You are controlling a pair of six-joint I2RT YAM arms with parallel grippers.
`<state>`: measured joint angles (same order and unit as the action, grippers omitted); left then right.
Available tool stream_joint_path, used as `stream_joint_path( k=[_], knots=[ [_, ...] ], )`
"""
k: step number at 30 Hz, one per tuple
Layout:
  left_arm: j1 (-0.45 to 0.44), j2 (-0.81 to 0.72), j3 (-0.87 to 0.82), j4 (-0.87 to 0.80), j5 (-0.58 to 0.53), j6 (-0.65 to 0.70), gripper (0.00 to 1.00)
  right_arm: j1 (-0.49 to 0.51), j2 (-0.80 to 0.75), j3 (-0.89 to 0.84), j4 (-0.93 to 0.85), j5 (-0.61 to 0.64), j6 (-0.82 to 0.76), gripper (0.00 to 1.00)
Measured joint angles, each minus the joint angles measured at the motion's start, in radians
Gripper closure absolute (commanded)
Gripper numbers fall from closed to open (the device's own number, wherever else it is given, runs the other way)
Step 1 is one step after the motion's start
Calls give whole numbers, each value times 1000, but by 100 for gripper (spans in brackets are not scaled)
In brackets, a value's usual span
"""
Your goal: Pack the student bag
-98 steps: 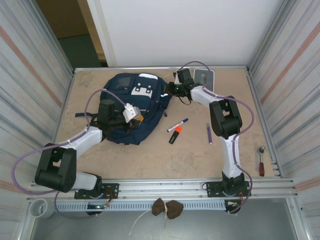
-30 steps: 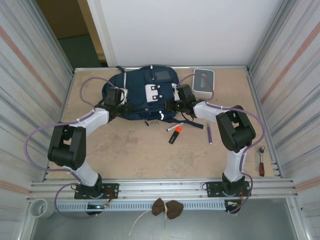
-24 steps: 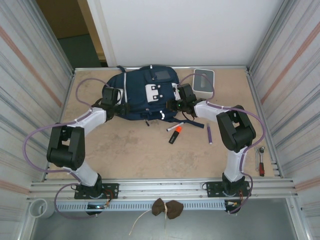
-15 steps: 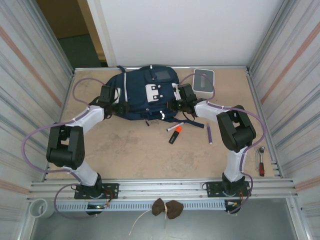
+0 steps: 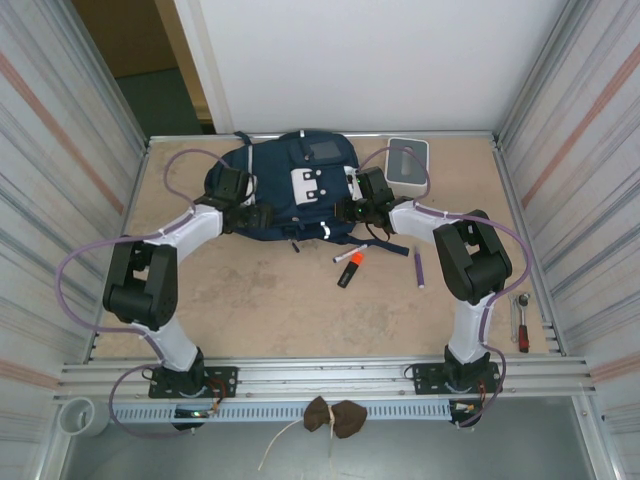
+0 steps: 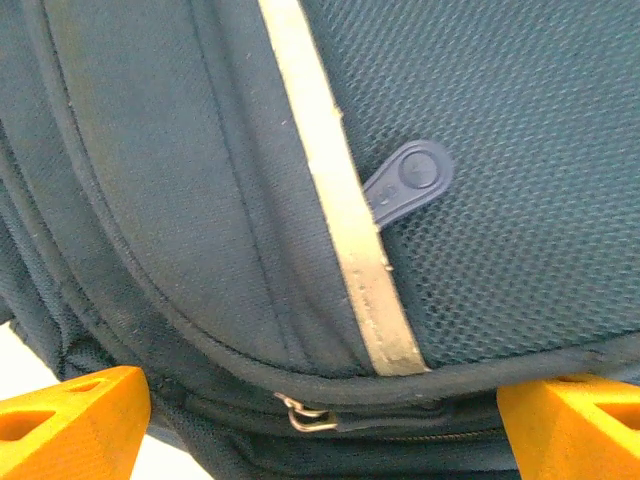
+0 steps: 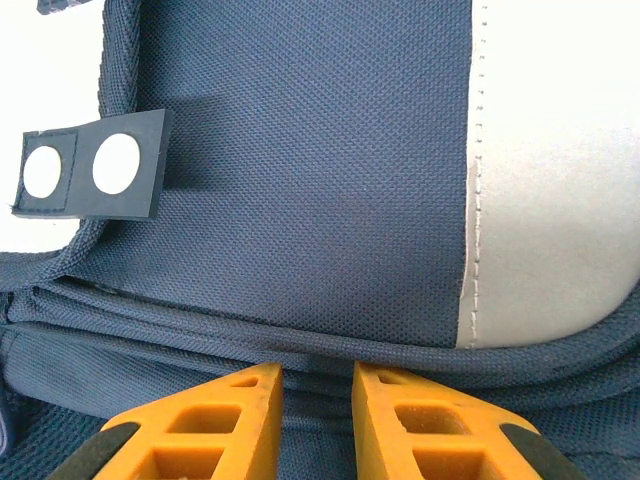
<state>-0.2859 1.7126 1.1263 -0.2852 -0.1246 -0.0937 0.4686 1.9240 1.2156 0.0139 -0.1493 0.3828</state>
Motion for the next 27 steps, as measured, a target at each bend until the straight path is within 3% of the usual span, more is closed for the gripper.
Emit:
stream_joint_path(
  k=[4, 17, 27],
  knots=[
    [-3, 28, 29, -40, -31, 15, 17, 0, 0, 3, -7, 0, 0, 76],
    [32, 14, 11, -53, -15, 37, 55, -10, 1, 6, -19, -1, 0, 77],
    [50, 2, -3, -44, 27, 38, 72, -11, 1, 6, -20, -1, 0, 78]
  ],
)
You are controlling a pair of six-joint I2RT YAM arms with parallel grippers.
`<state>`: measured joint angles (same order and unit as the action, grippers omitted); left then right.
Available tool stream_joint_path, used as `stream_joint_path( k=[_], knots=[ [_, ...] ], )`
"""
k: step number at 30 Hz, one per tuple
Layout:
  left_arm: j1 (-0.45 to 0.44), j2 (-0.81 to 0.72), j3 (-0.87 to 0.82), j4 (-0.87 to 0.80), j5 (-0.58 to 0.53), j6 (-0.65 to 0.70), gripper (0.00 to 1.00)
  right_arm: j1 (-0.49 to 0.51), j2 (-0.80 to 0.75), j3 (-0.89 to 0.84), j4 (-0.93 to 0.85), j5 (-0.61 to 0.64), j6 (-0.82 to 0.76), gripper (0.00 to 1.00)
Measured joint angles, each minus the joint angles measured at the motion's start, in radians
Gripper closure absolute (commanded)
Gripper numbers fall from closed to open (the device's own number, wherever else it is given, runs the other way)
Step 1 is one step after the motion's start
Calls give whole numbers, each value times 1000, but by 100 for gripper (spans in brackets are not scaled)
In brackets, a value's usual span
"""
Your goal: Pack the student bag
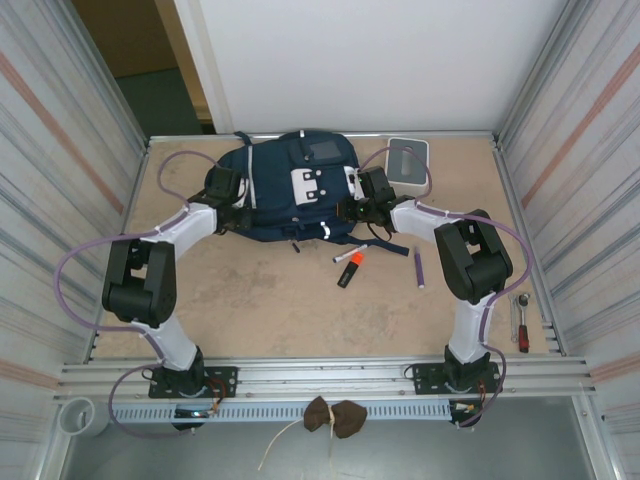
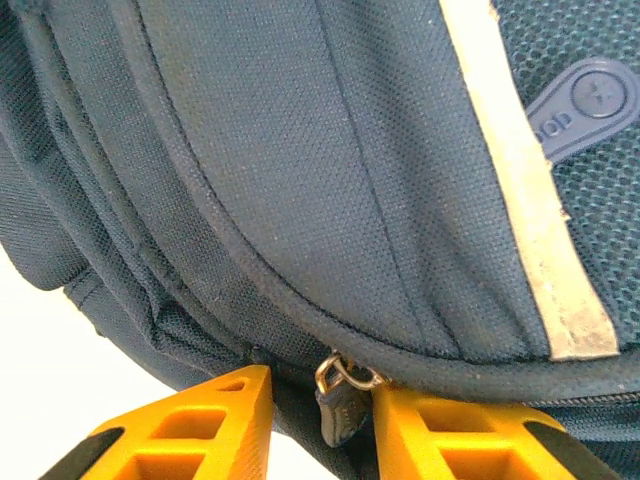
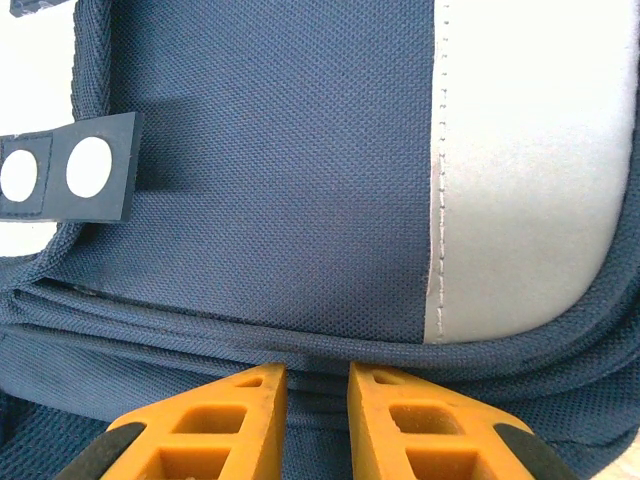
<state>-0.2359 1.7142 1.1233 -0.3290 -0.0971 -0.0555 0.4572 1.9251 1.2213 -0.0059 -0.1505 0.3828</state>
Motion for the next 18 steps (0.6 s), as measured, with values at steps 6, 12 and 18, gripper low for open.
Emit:
stream_joint_path(
  k=[6, 12, 18],
  knots=[
    [1, -2, 0, 5, 6, 11, 82, -3, 3, 1, 0, 0, 0, 78],
    [1, -6, 0, 4, 19, 29, 89, -9, 17, 31, -29, 3, 0, 76],
    [-2, -50, -14, -5, 43, 43, 93, -14, 71, 129, -106, 43, -19, 74]
  ],
)
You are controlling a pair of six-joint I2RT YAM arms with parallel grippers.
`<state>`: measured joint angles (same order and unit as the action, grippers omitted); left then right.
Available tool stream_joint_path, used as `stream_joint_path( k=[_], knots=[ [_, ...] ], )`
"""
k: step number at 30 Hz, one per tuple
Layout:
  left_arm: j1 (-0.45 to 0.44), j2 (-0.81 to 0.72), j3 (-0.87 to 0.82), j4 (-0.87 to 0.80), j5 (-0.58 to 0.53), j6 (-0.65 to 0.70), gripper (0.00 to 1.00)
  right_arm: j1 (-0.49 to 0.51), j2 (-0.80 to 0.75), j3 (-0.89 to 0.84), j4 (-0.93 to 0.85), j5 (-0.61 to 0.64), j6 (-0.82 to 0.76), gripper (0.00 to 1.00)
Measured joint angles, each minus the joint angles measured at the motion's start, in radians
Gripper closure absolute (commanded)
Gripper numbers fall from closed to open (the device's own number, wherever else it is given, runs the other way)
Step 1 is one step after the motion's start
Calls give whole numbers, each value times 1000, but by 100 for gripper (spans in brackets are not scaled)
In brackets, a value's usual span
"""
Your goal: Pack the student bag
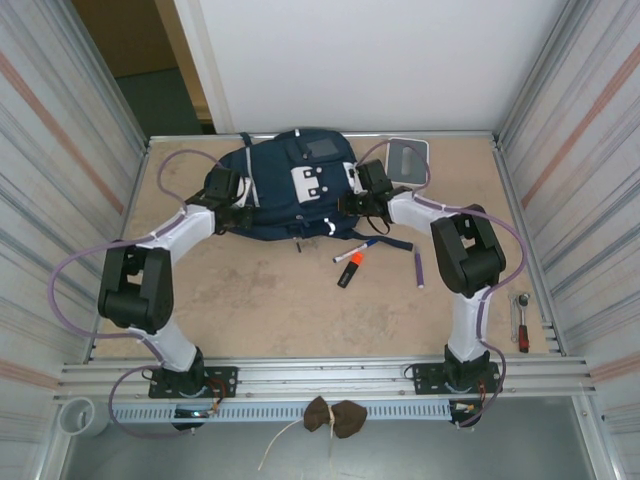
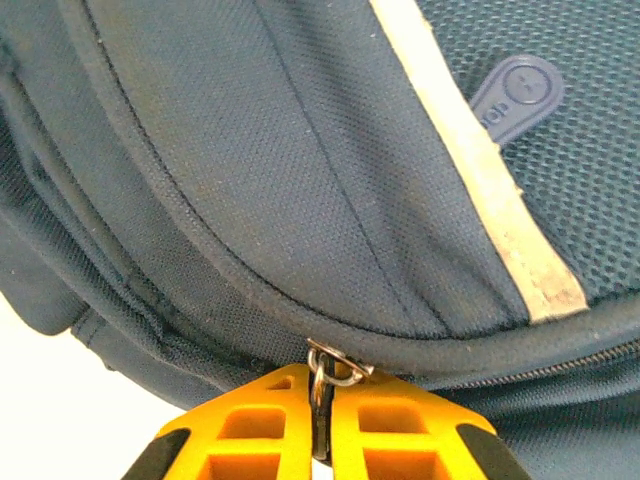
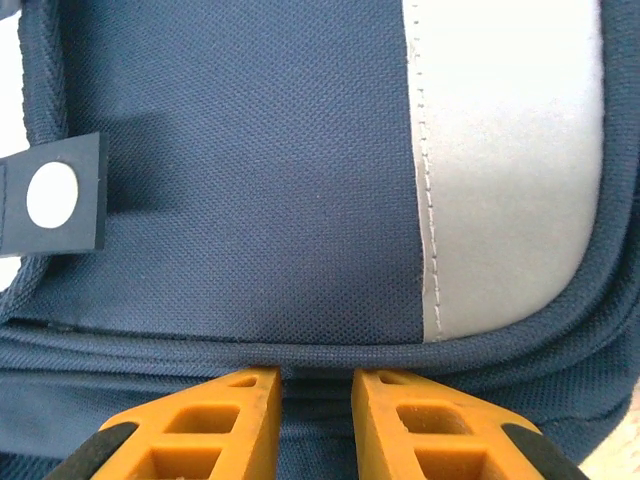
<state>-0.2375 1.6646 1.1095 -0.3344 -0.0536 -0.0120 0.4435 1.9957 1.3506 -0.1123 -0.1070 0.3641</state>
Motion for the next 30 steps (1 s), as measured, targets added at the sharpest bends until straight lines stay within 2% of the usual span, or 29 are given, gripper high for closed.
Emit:
stream_joint_path(
  k=[7, 14, 18, 22, 26, 30],
  knots=[
    [0, -42, -22, -21, 89, 10, 94, -6, 65, 126, -82, 39, -42, 72],
    [-14, -92, -59, -24, 215, -28, 94, -23, 78, 220, -163, 35, -82, 58],
    [-45, -100, -74, -16, 238, -64, 91, 3, -21, 119, -162, 20, -76, 53],
    [-60, -100, -83, -6, 242, -77, 84, 64, -140, -35, -116, -27, -26, 53],
    [-60, -99, -84, 0, 232, -82, 74, 117, -135, -84, -75, -76, 10, 55],
    [-60, -83, -83, 1, 200, -79, 72, 118, -97, -84, -51, -99, 28, 56]
  ],
)
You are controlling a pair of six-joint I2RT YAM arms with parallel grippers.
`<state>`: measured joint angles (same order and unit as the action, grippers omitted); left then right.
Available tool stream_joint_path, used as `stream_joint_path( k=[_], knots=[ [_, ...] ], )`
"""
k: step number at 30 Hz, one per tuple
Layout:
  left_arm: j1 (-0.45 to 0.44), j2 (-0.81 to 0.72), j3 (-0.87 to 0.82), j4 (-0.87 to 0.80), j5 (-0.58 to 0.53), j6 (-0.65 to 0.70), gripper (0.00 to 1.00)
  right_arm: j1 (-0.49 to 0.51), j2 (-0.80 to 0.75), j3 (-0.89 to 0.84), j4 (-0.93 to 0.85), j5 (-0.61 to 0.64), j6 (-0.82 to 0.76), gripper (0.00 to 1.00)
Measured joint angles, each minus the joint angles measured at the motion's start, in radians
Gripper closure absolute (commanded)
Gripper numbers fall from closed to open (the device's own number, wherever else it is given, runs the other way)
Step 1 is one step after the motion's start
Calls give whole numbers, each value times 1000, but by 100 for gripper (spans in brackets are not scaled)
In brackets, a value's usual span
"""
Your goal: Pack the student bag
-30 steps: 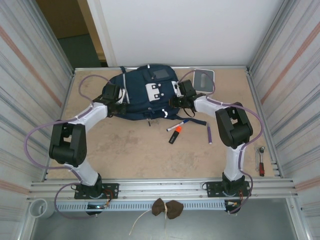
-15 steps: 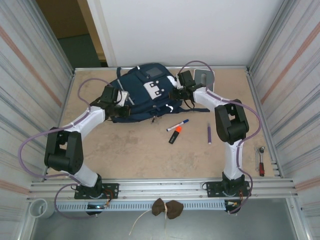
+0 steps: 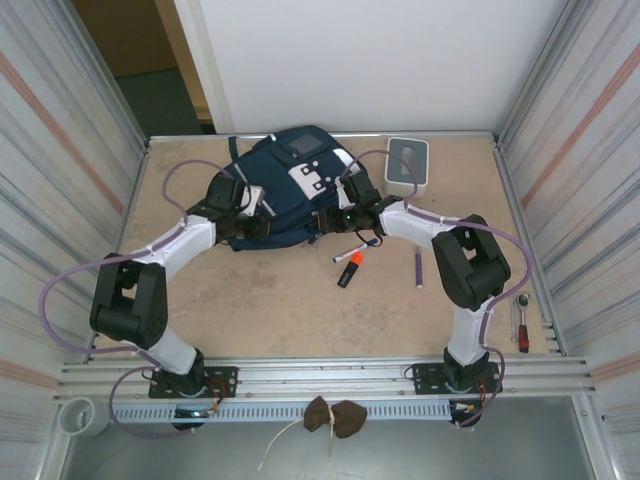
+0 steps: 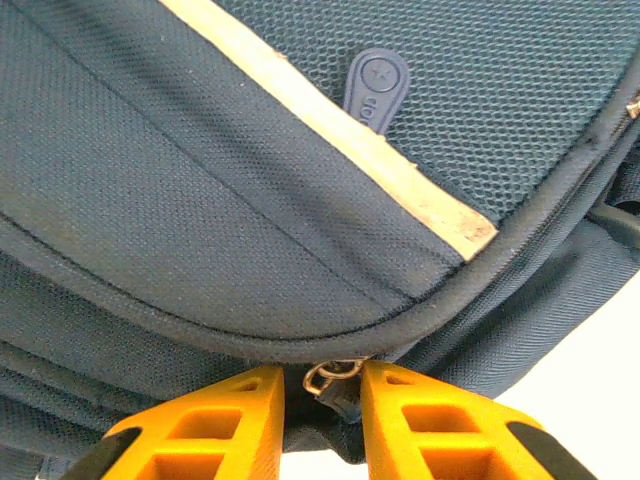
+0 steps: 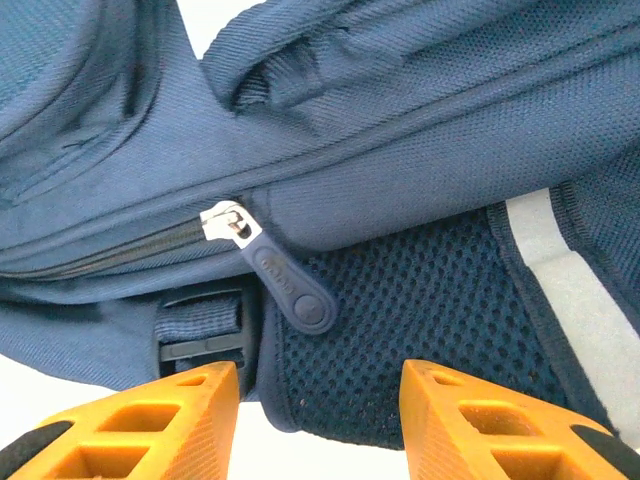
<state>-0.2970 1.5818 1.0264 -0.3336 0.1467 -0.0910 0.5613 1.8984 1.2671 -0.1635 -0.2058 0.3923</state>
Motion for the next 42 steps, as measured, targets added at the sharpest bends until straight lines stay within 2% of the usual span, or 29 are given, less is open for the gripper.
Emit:
stream_joint_path(
  k=[9, 16, 21, 33, 42],
  knots=[
    [-6, 42, 32, -11, -45, 19, 67, -5, 7, 0, 15, -5, 18, 56],
    [-13, 66, 45, -14, -61, 41, 55, -5, 18, 0, 28, -6, 23, 56],
    [-34, 95, 56, -14, -85, 45, 52, -5, 26, 0, 34, -8, 26, 56],
    [-50, 103, 60, -30, -123, 57, 83, -16, 48, 0, 34, -1, 45, 56],
    [-45, 73, 58, -40, -126, 70, 90, -40, 72, 45, -25, 42, 41, 57]
  ],
)
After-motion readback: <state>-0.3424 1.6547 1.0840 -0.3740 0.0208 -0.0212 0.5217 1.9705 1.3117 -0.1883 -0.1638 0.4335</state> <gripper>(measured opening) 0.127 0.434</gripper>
